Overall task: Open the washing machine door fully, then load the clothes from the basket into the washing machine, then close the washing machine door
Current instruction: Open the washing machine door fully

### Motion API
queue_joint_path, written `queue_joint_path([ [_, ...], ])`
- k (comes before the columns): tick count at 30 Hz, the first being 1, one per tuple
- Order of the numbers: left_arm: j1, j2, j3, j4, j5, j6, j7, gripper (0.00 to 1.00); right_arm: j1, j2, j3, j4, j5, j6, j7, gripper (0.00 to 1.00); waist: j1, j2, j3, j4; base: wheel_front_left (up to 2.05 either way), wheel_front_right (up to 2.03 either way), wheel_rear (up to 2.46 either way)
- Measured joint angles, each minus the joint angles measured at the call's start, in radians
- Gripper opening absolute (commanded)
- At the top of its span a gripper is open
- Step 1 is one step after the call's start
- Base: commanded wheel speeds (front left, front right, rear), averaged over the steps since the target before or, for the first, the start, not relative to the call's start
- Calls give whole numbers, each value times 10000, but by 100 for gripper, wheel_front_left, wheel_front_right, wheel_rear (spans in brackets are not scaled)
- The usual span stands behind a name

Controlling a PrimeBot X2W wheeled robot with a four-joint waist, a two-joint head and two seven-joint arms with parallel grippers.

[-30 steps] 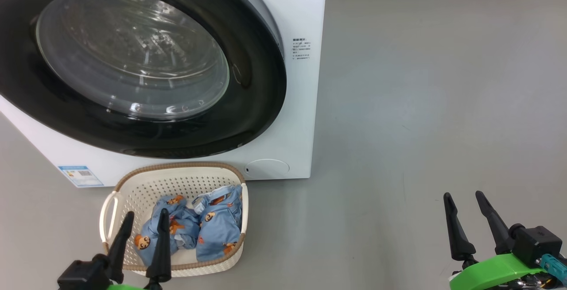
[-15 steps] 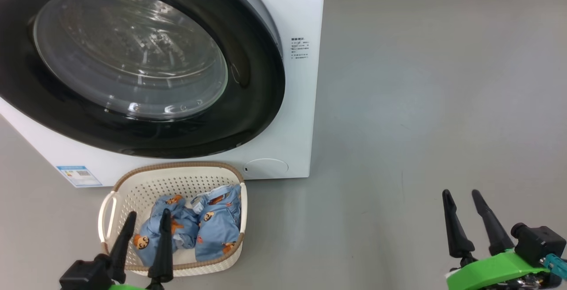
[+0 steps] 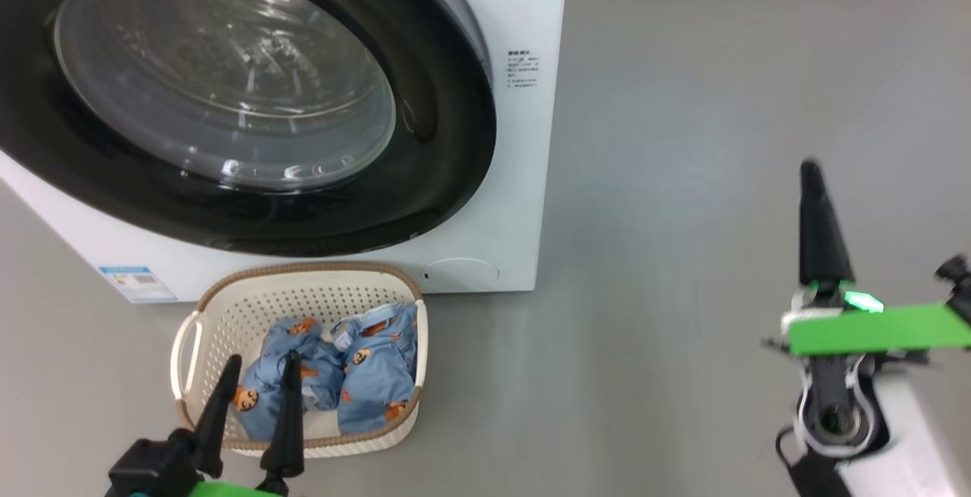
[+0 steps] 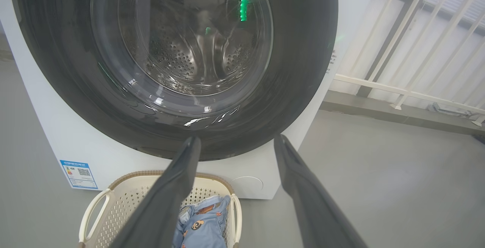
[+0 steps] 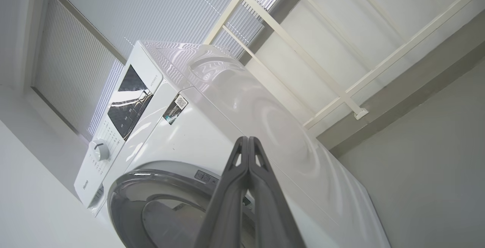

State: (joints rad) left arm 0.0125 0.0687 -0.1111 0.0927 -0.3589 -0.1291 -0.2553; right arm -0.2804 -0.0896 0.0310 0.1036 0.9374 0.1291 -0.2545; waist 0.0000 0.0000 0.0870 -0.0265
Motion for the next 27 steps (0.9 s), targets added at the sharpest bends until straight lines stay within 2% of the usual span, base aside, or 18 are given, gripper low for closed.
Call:
queue_joint_path([
  [7,-389,-56,-105,-48,-2,2,0,100,-1617,-594,328,-88,2510,0,-27,0,0,0,359,243,0,0,0],
  [14,-769,-105,-286,-56,-90,2,0,100,-3212,-1565,1793,125,4612,0,42,0,0,0,801,615,0,0,0],
  [20,-1069,-176,-474,-65,-153,0,0,100,-4293,-2153,2410,236,6100,0,1160,0,0,0,1212,944,0,0,0],
  [27,-1403,-215,-685,-59,-194,2,0,100,-5090,-2414,2428,909,7064,0,3463,0,0,0,1660,1365,0,0,0],
])
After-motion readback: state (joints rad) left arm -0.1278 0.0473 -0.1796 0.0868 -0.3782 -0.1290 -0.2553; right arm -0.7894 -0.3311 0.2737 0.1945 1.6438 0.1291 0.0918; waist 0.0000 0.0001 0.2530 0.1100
